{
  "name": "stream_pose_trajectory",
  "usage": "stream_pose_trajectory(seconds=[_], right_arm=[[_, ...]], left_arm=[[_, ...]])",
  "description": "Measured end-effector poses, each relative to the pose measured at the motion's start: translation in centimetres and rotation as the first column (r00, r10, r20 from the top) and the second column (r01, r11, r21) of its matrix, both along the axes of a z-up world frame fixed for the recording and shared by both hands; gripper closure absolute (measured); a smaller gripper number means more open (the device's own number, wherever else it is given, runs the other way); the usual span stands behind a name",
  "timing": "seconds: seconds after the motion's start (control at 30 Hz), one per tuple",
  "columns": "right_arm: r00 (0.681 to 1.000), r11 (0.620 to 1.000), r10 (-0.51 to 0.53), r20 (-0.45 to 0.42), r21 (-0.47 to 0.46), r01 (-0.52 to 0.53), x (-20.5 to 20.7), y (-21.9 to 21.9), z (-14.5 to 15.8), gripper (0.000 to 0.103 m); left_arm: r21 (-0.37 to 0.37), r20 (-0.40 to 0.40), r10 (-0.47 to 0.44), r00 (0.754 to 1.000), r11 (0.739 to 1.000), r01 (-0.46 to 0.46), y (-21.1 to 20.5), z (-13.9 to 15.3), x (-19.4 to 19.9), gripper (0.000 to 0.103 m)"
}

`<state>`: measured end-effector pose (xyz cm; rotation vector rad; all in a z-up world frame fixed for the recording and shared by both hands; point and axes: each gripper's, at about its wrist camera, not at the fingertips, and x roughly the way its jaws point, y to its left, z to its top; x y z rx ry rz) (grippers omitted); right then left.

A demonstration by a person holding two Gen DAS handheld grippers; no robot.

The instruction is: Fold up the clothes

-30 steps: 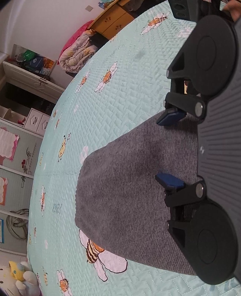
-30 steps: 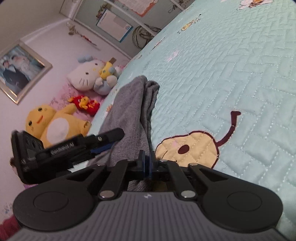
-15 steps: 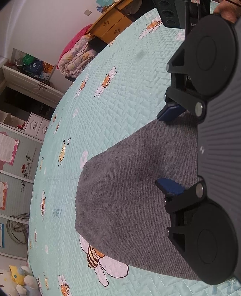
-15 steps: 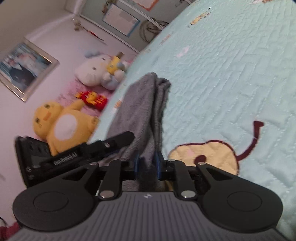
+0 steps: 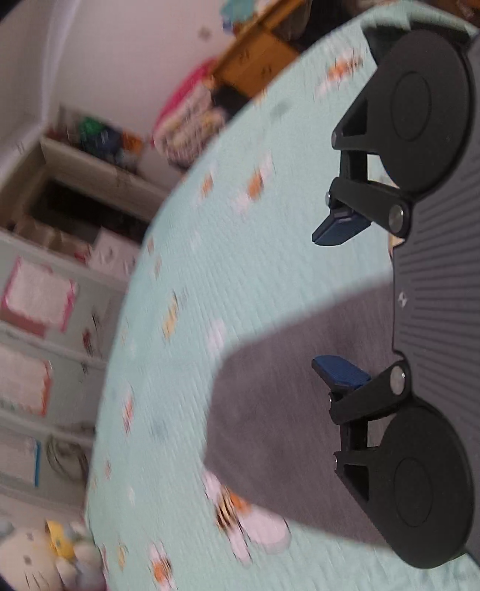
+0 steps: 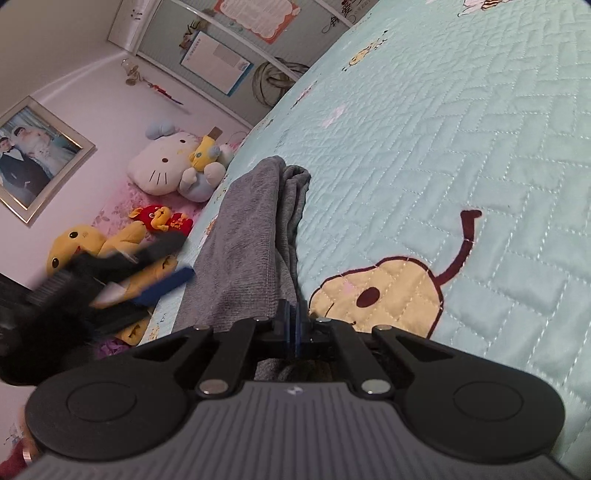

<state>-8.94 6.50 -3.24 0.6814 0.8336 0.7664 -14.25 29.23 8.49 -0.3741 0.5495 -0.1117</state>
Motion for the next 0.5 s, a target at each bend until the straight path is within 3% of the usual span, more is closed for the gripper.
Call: stream_pose_trajectory(seconds=[0.03,0.07,0.1,0.13,0.23,0.27,0.33,0.5], right_arm=[[1.0,1.0,-0.004,0.002,-0.002,0.004,0.0,0.1,0.0,0.103],[1.0,1.0,-0.006,0.003,-0.004,0.006,-0.1,0.1,0.0,0.103],[1.0,1.0,-0.007,0.004,-0.004,0.007,-0.1,0.2,0.0,0.103],[1.0,1.0,-0.007,0.002,-0.001,0.007,0.0,0.1,0.0,0.103],[1.0,1.0,-0.005,-0.004,0.002,0.005,0.0,0.0,-0.3,0.103],[1.0,1.0,-0.003,-0.004,-0.002,0.003,0.0,0.0,-0.3,0.103],[1.0,1.0,-0.003,-0.003,-0.008,0.003,0.0,0.0,-0.3,0.103],[1.0,1.0,-0.029,-0.003,-0.006,0.029,-0.2,-0.3,-0.3,0.103]], left_arm=[[-0.062,-0.023,-0.029,0.999,0.998,0.028,0.0,-0.5,0.6,0.05],[-0.138,-0.06,-0.063,0.996,0.989,0.055,0.2,-1.4,1.5,0.076],[-0.209,-0.105,-0.088,0.991,0.976,0.064,0.6,-2.6,2.4,0.095],[-0.252,-0.152,-0.087,0.985,0.967,0.047,1.3,-4.2,2.9,0.103],[-0.293,-0.24,-0.052,0.969,0.956,-0.022,3.1,-7.9,3.4,0.099],[-0.288,-0.23,-0.054,0.972,0.957,-0.015,3.2,-7.8,3.2,0.099],[-0.202,-0.224,-0.055,0.973,0.979,0.009,2.1,-7.2,3.2,0.099],[-0.233,-0.248,-0.06,0.967,0.972,0.001,2.5,-7.9,3.9,0.098]])
